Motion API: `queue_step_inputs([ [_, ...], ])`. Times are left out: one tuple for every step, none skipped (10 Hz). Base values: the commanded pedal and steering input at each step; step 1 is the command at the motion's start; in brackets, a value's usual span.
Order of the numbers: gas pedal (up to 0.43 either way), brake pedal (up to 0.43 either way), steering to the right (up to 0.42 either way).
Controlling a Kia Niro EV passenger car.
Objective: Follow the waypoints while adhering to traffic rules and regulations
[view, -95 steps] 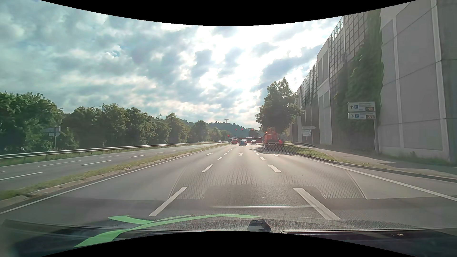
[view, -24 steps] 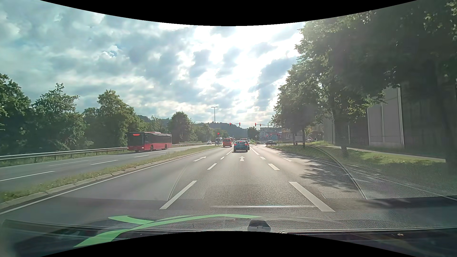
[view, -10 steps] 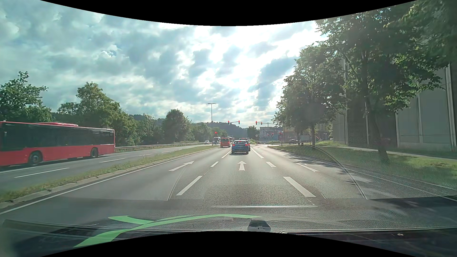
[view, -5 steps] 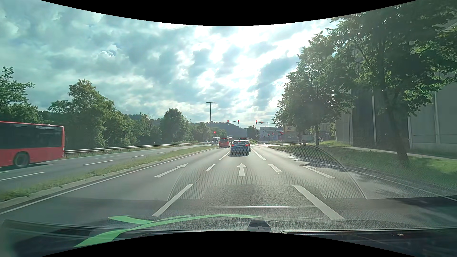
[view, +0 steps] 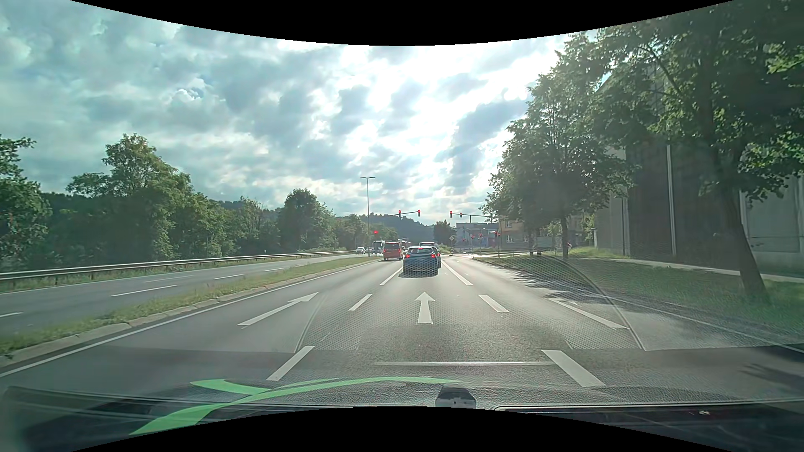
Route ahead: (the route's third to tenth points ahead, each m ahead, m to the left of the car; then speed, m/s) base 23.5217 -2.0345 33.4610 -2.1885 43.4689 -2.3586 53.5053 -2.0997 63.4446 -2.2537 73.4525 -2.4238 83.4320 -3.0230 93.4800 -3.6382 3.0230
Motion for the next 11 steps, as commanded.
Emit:
queue_step_inputs([
  [0.0, 0.0, 0.003],
  [0.0, 0.0, 0.0],
  [0.0, 0.0, 0.0],
  [0.0, 0.0, 0.0],
  [0.0, 0.0, -0.001],
  [0.0, 0.0, 0.0],
  [0.0, 0.0, -0.001],
  [0.0, 0.0, -0.001],
  [0.0, 0.037, -0.001],
  [0.0, 0.061, -0.001],
  [0.0, 0.079, -0.001],
])
